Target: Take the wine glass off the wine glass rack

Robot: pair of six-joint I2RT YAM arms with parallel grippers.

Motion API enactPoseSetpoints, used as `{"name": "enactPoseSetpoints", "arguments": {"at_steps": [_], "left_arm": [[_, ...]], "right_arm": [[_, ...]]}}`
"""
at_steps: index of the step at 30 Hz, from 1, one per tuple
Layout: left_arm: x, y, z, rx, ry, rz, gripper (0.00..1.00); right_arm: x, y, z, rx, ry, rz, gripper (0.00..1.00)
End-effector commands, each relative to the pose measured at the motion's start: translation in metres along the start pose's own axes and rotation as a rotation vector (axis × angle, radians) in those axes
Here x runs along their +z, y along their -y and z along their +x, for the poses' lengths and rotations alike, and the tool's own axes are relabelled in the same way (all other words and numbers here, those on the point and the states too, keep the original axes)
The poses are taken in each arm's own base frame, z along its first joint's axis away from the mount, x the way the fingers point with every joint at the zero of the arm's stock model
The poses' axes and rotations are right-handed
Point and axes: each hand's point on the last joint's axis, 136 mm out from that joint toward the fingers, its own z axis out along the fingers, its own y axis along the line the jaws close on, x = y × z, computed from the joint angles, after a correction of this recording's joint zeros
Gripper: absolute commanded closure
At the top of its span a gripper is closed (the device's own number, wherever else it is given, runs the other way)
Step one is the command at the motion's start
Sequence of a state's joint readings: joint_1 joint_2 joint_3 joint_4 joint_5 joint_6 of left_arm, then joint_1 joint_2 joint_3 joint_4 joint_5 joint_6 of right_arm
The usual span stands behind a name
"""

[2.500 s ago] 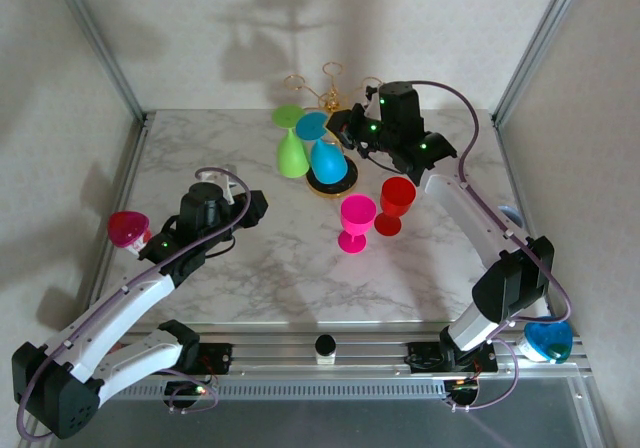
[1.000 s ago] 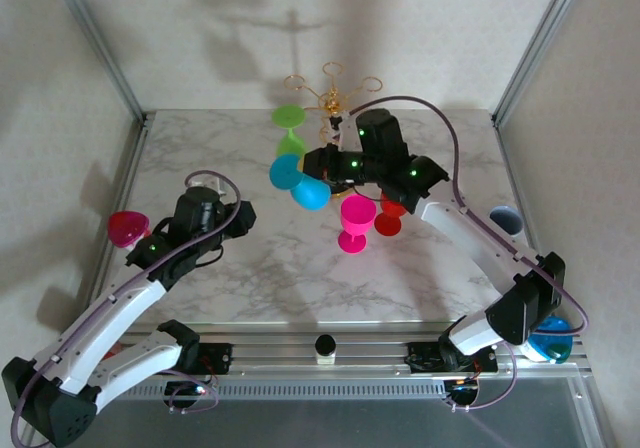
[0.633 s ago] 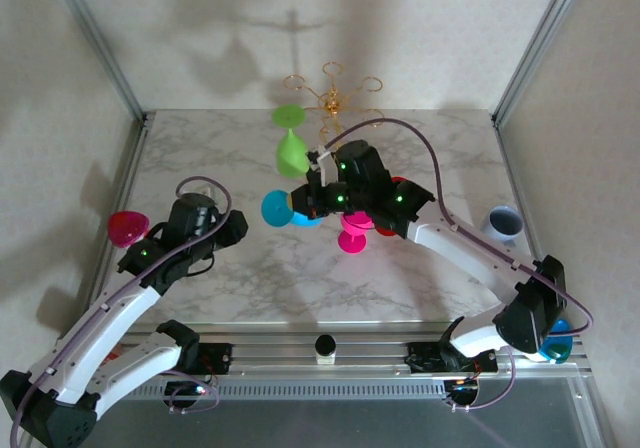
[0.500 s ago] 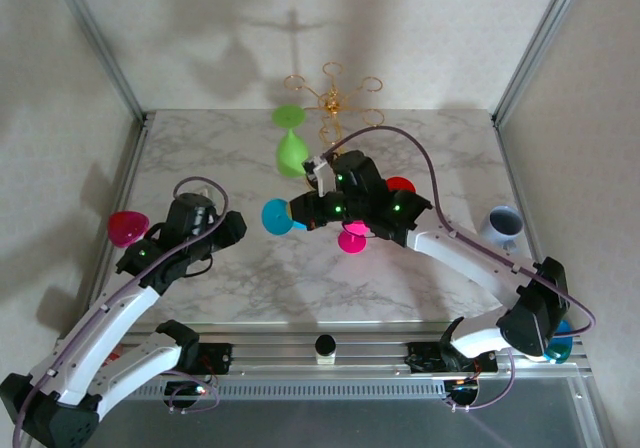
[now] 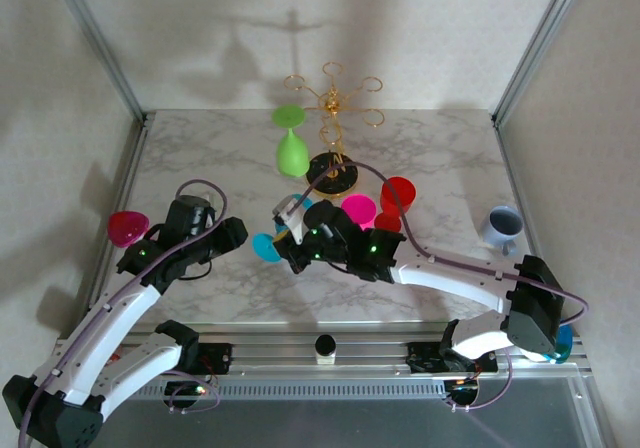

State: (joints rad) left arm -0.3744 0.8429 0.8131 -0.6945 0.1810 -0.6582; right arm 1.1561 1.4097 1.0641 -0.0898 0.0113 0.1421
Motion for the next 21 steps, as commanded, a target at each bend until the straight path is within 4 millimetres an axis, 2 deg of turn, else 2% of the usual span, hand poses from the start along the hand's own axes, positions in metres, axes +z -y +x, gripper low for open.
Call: {"name": "enactPoseSetpoints", "arguments": {"at_steps": [1,12,21], "left_arm": [[0.003,-0.005,0.012,-0.015,-0.064,-0.004,0.49],[0.008,0.003,0.026,-0.018,-0.154,0.036,0.47],[0.011,0.01,0.04,-0.027,-0.234,0.086,0.47]], "right_arm": [[-0.001,0.002,-0.011,-0.157,0.096,0.112,1.0],[0.016,0.007,0.021,-0.373,0.118,0.366,1.0],[0.031,-0.002,0.03,-0.506,0.14,0.507,1.0]]}}
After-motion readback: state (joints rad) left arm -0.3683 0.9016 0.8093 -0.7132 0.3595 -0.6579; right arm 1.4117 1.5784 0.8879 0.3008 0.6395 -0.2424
